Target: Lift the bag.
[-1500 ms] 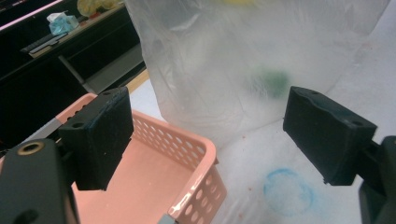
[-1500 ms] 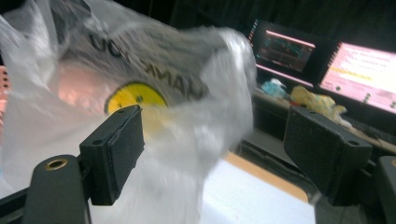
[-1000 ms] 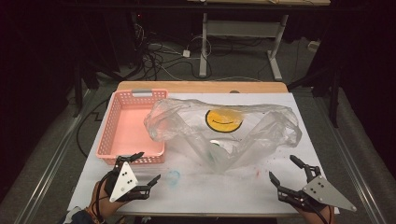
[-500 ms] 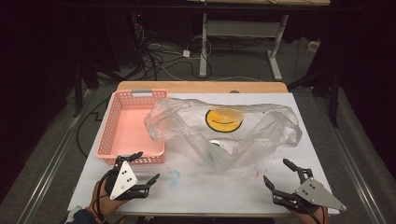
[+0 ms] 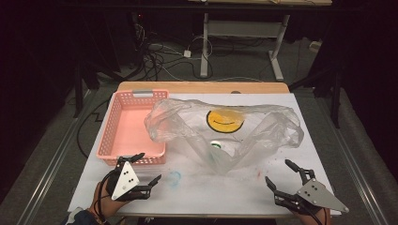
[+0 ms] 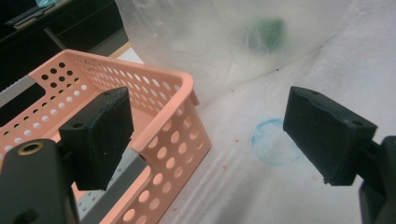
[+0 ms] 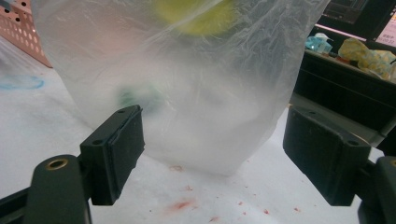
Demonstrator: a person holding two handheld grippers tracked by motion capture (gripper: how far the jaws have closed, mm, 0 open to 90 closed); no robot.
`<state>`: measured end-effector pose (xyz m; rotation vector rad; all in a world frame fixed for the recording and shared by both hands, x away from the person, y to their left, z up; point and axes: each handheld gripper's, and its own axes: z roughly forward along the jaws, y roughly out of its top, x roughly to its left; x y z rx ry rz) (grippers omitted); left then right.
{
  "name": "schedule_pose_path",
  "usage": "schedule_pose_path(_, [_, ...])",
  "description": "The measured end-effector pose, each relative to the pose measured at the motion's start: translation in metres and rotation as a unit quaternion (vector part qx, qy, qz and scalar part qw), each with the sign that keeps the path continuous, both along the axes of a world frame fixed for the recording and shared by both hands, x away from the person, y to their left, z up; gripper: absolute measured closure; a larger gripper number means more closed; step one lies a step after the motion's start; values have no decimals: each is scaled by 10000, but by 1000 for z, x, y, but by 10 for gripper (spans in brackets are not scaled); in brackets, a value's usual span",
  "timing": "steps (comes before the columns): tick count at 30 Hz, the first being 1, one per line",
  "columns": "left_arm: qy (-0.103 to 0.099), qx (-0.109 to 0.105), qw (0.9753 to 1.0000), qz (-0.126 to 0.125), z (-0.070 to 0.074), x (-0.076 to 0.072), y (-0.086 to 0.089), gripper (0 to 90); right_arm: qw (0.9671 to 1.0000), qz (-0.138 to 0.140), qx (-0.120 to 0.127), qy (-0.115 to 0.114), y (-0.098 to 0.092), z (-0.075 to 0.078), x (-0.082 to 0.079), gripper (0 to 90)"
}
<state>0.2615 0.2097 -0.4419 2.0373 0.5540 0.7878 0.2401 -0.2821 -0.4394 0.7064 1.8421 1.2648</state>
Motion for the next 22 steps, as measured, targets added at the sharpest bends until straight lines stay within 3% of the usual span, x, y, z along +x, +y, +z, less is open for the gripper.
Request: schedule_pose_path(22, [1, -5, 10000, -32, 1, 2, -2, 155, 10000, -54, -24, -23, 0, 0, 1, 217])
